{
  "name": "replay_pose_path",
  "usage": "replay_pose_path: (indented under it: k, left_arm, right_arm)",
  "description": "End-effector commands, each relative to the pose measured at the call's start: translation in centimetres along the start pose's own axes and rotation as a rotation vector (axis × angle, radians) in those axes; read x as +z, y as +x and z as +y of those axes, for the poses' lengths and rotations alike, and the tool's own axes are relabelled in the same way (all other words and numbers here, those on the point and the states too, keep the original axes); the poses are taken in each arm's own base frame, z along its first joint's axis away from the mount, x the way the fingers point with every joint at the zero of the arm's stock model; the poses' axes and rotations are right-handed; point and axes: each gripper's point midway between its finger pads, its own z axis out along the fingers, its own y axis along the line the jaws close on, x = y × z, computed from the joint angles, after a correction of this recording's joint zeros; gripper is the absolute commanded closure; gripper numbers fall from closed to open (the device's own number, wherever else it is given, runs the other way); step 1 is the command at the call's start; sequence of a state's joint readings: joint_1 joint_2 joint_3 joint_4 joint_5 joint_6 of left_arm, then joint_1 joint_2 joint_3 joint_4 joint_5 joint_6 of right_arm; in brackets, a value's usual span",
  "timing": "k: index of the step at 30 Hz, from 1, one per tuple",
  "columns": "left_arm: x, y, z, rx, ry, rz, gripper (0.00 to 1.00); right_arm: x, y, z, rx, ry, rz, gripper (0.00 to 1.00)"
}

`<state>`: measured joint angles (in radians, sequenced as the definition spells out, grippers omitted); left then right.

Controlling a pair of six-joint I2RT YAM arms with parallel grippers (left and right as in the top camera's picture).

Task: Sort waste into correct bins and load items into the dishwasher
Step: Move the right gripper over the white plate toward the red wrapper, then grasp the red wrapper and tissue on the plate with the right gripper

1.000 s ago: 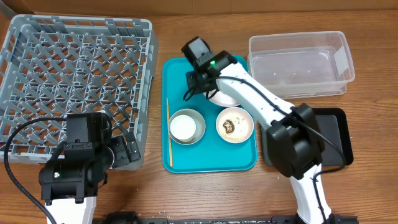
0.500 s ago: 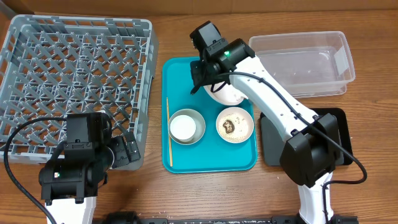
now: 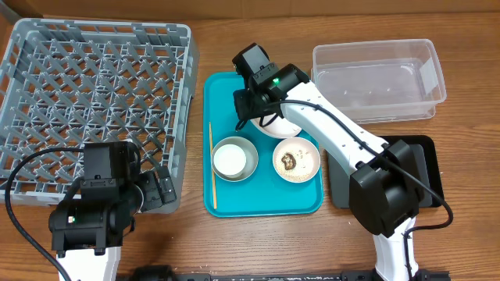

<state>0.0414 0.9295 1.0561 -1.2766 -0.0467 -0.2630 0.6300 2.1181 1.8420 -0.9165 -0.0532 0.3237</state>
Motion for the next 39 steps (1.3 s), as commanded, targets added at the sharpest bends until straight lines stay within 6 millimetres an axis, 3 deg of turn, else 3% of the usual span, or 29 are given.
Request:
replay_pose_path:
  k: [1, 4, 11, 14, 17, 24, 27, 31, 39]
  left_arm:
    - [-0.9, -0.7, 0.2, -0.001, -0.009, -0.037, 0.00]
    - [-0.9, -0.7, 0.2, -0.001, -0.009, -0.037, 0.00]
    - [-0.9, -0.7, 0.2, -0.001, -0.009, -0.036, 0.00]
    - [-0.9, -0.7, 0.2, -0.001, -0.009, -0.037, 0.00]
    - [-0.9, -0.7, 0.2, -0.001, -0.009, -0.037, 0.00]
    - [-0.9, -0.7, 0.2, -0.001, -0.009, -0.037, 0.00]
    - [-0.8, -0.7, 0.2, -0.001, -0.009, -0.036, 0.00]
    - [-0.8, -0.7, 0.2, -0.001, -0.008, -0.037, 0.00]
    - [-0.8, -0.7, 0.2, -0.001, -0.009, -0.036, 0.00]
  right_arm:
    - [-0.2, 0.1, 0.4, -0.011, -0.013, -0.007, 0.57]
    - [-0.1, 0.1, 0.7, -0.017, -0.030, -0.012, 0.48]
    - [-1.2, -1.9, 0.4, -0.046, -0.020, -0.070, 0.42]
    - [-2.6, -3.6, -1.3, -0.053, 0.032, -0.113, 0.40]
    - [-3.0, -4.5, -2.9, -0.109, 0.051, -0.126, 0.31]
    - [-3.4, -5.7, -10.7, -0.010, 0.212, -0.134, 0.28]
    - [-2.6, -5.3, -12.9, 0.031, 0.214, -0.107, 0.28]
    - [-0.5, -3.8, -14.1, 0.063, 0.176, -0.035, 0.28]
    - [2.3, -2.5, -13.6, 0.050, 0.176, 0.023, 0.24]
